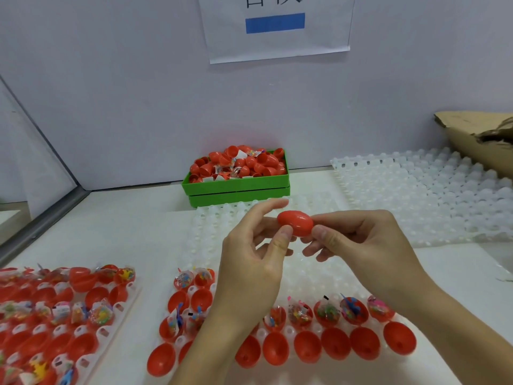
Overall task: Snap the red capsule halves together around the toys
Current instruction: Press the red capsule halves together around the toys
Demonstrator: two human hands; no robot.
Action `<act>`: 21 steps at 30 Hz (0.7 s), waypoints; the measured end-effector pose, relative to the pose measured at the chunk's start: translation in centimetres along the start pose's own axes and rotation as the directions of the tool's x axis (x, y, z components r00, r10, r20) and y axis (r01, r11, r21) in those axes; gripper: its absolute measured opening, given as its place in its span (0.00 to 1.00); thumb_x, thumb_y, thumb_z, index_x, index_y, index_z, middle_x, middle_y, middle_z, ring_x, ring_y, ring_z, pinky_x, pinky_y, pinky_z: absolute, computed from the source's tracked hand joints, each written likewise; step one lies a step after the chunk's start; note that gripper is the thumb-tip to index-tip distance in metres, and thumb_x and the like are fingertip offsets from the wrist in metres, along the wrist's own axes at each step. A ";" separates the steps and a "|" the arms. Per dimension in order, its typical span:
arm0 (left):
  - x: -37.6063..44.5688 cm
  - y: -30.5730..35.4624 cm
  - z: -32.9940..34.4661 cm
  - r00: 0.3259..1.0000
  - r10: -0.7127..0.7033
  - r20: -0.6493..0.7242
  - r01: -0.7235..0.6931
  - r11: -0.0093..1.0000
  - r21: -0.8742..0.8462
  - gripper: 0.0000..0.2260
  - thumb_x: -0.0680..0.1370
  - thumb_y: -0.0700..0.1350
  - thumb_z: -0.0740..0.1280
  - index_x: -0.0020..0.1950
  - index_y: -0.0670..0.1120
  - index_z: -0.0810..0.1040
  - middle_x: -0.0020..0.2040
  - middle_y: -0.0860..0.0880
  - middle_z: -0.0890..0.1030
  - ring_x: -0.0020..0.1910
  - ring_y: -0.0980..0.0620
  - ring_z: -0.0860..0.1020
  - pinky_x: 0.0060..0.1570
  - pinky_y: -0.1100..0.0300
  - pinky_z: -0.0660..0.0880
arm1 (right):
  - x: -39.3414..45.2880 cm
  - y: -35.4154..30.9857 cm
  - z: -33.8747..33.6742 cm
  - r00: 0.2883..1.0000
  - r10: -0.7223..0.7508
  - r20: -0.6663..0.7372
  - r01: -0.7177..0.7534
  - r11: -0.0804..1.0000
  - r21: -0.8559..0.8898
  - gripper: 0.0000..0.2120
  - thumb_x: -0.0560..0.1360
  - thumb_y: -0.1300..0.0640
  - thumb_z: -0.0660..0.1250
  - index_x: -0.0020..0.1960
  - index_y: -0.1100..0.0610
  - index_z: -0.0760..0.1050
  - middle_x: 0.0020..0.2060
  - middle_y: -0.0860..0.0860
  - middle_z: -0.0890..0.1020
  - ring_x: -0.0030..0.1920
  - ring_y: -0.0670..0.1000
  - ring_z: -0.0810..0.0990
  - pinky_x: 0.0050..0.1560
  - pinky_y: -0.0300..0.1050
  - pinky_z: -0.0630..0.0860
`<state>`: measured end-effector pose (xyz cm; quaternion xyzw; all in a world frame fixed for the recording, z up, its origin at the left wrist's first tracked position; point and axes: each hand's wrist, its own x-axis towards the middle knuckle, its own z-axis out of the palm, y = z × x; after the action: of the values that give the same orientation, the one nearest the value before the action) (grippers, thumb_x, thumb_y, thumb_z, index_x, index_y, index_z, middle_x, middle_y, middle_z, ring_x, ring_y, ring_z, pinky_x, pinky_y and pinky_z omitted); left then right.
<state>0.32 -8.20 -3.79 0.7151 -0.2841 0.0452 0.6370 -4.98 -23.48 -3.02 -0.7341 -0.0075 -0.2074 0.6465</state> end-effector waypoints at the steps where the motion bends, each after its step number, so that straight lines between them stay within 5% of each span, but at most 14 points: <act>1: 0.0 -0.1 -0.1 1.000 -0.002 0.011 0.002 1.000 -0.002 0.12 0.80 0.39 0.66 0.61 0.50 0.79 0.48 0.53 0.84 0.50 0.55 0.82 0.43 0.65 0.79 | 0.0 0.1 0.0 1.000 0.005 -0.010 -0.005 1.000 -0.003 0.07 0.75 0.66 0.70 0.48 0.57 0.85 0.36 0.51 0.87 0.36 0.51 0.86 0.36 0.37 0.80; 6: 0.0 -0.3 -0.1 0.996 -0.037 0.079 0.041 0.998 -0.044 0.15 0.75 0.49 0.69 0.61 0.50 0.78 0.51 0.53 0.84 0.53 0.52 0.82 0.45 0.62 0.81 | 0.0 0.2 0.1 1.000 -0.013 -0.009 0.013 1.000 -0.005 0.04 0.72 0.63 0.73 0.44 0.56 0.85 0.34 0.51 0.86 0.34 0.49 0.85 0.34 0.35 0.78; 9: 0.3 -0.5 -0.1 0.994 -0.091 0.064 0.103 0.971 -0.214 0.17 0.73 0.49 0.66 0.61 0.48 0.78 0.50 0.48 0.86 0.51 0.50 0.84 0.44 0.61 0.80 | -0.1 0.1 0.2 0.996 -0.094 -0.002 0.094 0.995 0.028 0.06 0.74 0.60 0.69 0.46 0.54 0.85 0.36 0.52 0.87 0.36 0.52 0.86 0.35 0.39 0.80; 13: 0.4 0.1 -0.6 0.959 -0.224 0.177 0.284 0.692 -0.664 0.19 0.78 0.48 0.59 0.62 0.38 0.75 0.55 0.37 0.84 0.56 0.41 0.83 0.49 0.57 0.81 | -0.1 0.2 0.2 0.986 -0.153 -0.065 0.156 0.986 0.052 0.09 0.73 0.56 0.66 0.47 0.54 0.84 0.38 0.54 0.87 0.37 0.53 0.85 0.35 0.40 0.80; 17: 0.4 0.3 -1.0 0.940 -0.267 0.215 0.324 0.492 -0.808 0.23 0.78 0.49 0.57 0.64 0.33 0.72 0.58 0.32 0.81 0.59 0.36 0.81 0.51 0.53 0.81 | 0.0 0.0 -0.1 0.983 -0.140 -0.121 0.146 0.988 0.043 0.09 0.73 0.56 0.66 0.47 0.56 0.84 0.37 0.55 0.86 0.36 0.53 0.85 0.36 0.40 0.80; 19: 0.5 0.4 -1.0 0.943 -0.284 0.176 0.306 0.523 -0.795 0.22 0.78 0.49 0.59 0.63 0.34 0.73 0.56 0.33 0.82 0.57 0.37 0.82 0.49 0.54 0.81 | 0.1 0.0 -0.2 0.985 -0.117 -0.129 0.124 0.991 0.052 0.08 0.75 0.58 0.66 0.45 0.57 0.84 0.36 0.55 0.86 0.35 0.53 0.85 0.35 0.40 0.80; 21: 0.7 0.2 -0.9 0.966 -0.249 0.063 0.223 0.695 -0.684 0.17 0.76 0.47 0.66 0.60 0.38 0.77 0.52 0.37 0.84 0.53 0.40 0.84 0.46 0.57 0.81 | 0.2 0.2 -0.3 0.992 -0.073 -0.100 0.077 0.996 0.045 0.09 0.77 0.63 0.66 0.43 0.58 0.84 0.34 0.56 0.85 0.33 0.53 0.84 0.35 0.40 0.80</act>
<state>1.07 -7.61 -3.16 0.4587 -0.1754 -0.1327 0.8609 -4.83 -23.81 -3.14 -0.7064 -0.0085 -0.2670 0.6555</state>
